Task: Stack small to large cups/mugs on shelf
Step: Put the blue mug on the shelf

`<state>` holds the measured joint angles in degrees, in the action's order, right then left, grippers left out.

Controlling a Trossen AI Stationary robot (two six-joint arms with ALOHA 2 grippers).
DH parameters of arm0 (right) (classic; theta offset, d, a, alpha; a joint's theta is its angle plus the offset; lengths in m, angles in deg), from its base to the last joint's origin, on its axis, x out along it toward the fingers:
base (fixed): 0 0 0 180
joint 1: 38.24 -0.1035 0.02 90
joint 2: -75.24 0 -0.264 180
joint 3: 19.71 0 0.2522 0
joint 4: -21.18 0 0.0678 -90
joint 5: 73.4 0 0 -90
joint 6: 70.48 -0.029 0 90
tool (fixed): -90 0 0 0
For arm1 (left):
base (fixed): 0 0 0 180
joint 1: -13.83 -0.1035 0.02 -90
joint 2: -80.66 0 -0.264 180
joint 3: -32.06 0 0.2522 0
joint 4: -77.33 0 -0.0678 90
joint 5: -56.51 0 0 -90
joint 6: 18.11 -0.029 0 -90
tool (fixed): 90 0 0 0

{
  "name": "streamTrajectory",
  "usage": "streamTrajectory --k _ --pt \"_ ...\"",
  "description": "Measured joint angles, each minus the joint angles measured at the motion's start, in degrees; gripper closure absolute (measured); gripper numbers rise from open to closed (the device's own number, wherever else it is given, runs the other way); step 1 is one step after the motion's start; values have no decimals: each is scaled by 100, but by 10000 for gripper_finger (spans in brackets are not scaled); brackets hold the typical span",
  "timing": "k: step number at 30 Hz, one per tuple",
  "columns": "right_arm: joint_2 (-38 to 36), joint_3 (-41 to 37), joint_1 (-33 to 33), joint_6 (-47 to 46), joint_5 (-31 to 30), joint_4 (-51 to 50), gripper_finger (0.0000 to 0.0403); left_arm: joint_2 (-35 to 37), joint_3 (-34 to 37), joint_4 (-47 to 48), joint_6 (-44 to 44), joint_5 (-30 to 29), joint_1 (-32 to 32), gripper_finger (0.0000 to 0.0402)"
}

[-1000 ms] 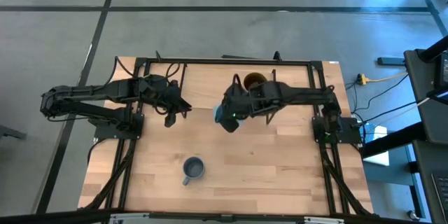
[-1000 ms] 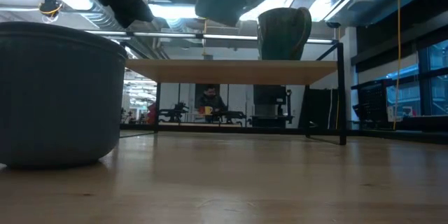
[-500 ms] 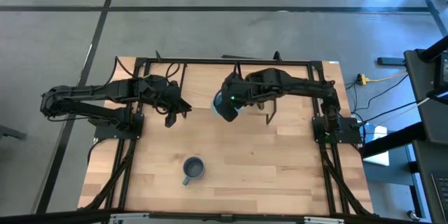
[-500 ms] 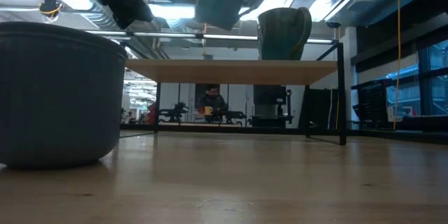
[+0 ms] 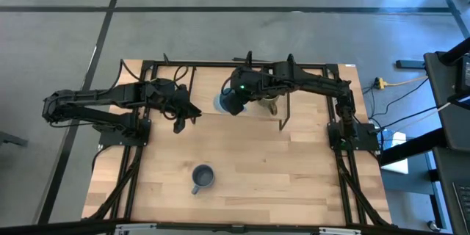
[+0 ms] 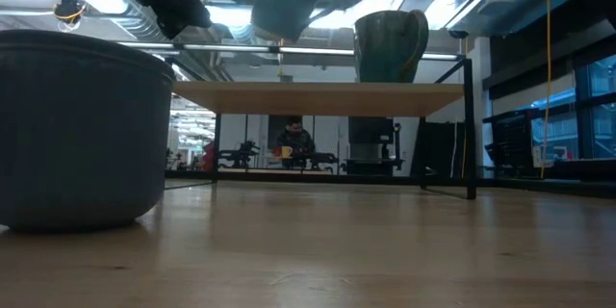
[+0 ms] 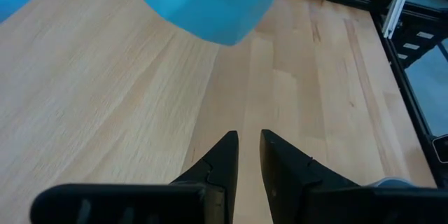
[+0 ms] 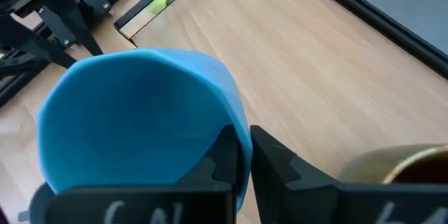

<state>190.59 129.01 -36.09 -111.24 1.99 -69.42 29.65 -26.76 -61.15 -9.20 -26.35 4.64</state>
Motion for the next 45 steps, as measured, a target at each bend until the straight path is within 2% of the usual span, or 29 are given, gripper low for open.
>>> streamTrajectory --k 12,22,27,31,37,42,45 --pt "4 0 238 -421 96 -588 379 0 0 -74 -44 -53 -31 347" --pt "7 -73 284 -542 170 -517 375 0 0 -994 -194 -51 -33 347" --pt "13 -120 334 -540 181 -492 375 -24 -271 -904 -379 9 -348 347" --pt "13 -120 357 -522 178 -390 374 -373 -705 -878 -639 543 -970 347" --pt "68 -125 489 -418 255 -406 374 -1352 -1120 -660 -922 1146 -1806 347" --pt "66 -125 680 -400 390 -372 374 -1882 -1363 -692 -964 1571 -2076 347" --pt "96 -120 817 -372 550 -354 374 -2027 -1531 -728 -1049 1599 -2096 347"
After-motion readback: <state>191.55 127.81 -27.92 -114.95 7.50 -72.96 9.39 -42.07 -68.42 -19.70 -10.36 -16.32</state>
